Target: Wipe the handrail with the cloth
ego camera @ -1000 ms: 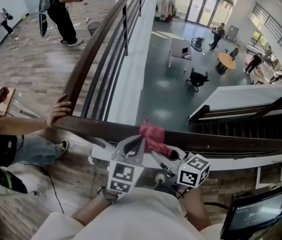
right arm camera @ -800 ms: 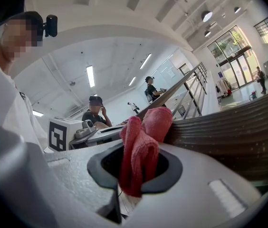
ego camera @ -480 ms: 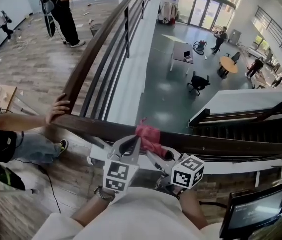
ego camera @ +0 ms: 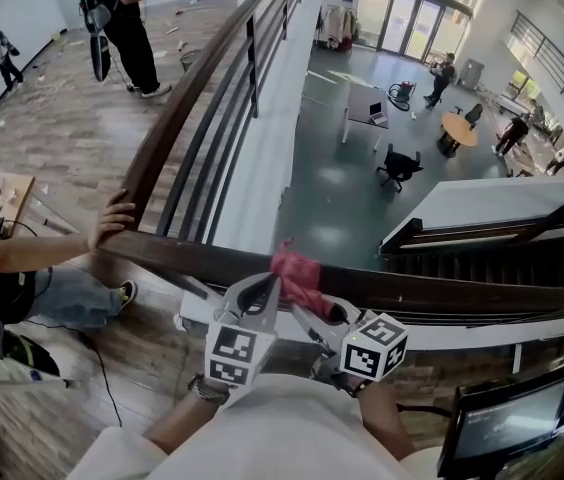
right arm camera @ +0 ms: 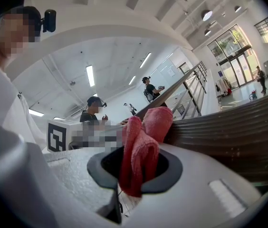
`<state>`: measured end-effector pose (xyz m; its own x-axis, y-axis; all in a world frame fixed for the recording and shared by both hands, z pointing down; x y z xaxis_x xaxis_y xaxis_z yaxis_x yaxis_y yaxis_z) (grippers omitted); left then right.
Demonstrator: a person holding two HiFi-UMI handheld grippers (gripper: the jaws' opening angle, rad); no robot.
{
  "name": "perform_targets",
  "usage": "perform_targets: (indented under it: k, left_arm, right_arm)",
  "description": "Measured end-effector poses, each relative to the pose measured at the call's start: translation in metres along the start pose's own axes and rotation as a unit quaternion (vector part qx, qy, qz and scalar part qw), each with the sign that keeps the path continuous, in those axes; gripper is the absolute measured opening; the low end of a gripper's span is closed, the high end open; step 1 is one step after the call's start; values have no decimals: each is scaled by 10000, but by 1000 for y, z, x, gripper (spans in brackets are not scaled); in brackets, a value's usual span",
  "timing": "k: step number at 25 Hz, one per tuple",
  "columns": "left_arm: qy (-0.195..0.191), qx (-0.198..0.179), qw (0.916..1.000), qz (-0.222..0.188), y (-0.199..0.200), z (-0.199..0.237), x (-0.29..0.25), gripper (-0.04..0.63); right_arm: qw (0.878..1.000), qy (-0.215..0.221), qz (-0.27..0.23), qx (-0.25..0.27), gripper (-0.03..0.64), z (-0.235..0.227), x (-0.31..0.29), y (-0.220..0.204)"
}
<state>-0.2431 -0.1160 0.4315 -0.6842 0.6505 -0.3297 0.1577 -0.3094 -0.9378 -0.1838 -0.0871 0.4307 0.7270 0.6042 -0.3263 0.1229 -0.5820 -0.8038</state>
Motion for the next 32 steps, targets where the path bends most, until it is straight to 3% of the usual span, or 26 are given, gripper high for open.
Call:
perform_targets:
  k: [20, 32]
  left_arm:
    - [-21, 26, 10000, -22, -1, -11, -3, 5]
    - [-269, -69, 9996, 17, -2, -20, -19, 5]
  right_arm:
    - [10000, 72, -8, -59, 61, -4, 11, -3]
    - [9998, -17, -89, -156, 61, -17, 20, -5]
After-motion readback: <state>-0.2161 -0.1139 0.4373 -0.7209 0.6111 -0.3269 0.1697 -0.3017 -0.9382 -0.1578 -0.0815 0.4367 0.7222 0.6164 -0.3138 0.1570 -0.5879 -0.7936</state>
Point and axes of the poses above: the fingertips, and each gripper's own axes: x backward along the fingers, z to its left, y out of its top, the point moved 2 cm from there along x, backward along the fingers, and after that the axes turned 11 degrees about -y, right-handed, at the moved point
